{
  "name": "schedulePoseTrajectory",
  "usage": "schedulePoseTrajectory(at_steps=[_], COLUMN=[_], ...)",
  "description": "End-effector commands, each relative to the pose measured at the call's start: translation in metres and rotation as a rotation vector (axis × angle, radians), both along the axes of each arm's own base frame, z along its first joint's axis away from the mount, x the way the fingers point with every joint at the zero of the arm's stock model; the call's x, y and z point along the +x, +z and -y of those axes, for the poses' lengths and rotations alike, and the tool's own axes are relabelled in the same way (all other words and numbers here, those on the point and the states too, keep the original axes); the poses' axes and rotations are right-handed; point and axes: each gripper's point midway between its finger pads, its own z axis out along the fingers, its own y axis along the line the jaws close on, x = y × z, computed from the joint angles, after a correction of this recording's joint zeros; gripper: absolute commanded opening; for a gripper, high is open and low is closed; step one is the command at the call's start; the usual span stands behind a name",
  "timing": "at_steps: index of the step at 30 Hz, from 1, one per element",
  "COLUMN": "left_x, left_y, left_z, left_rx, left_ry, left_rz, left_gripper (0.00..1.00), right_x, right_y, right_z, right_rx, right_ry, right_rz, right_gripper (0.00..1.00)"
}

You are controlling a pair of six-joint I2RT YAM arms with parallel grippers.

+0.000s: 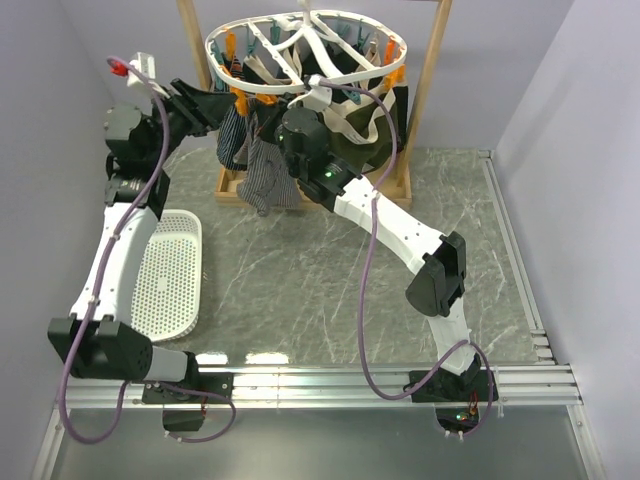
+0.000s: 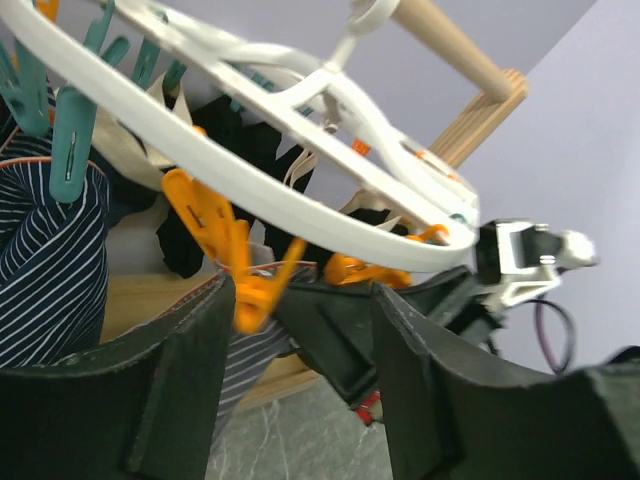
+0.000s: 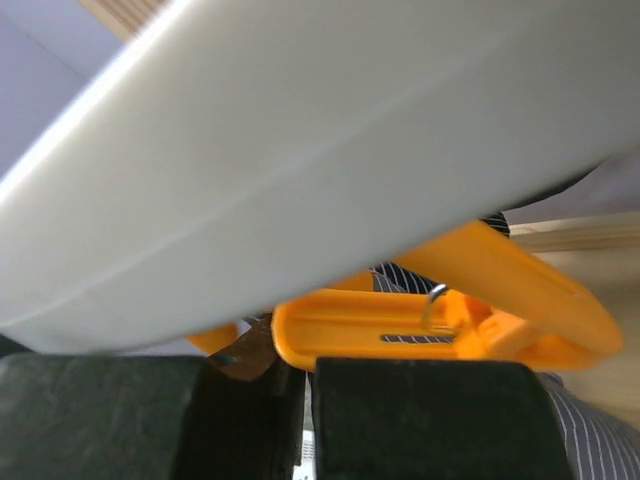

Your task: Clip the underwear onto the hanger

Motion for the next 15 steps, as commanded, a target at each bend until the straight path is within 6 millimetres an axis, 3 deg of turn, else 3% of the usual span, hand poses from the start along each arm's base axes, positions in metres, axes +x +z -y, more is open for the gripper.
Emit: schedulePoseTrajectory(at_steps=[1,11,15], left_x=[-0.027,-0.045,-0.048], left_y=[0.028,0.021,0.016], left_z=[-0.008,-0.026,-0.031], left_rx=[-0.024,-0.046,-0.040], left_ry=[0.015,0.038,0.046], left_rz=[0.049,-0.002,-0.026], left_gripper=[0.62,0.68,0.69], right_x=[-0.002,-0.003,-0.005], right_y=[0.011,-0.001,-0.012], right_z=[0.006,0.003,-0.001], right_rx=[-0.015,-0.090,-0.125], right_ry=[0.033,0.063,0.091], right_rz=[0.036,0.090,0.098], right_gripper=[0.00,0.00,0.17])
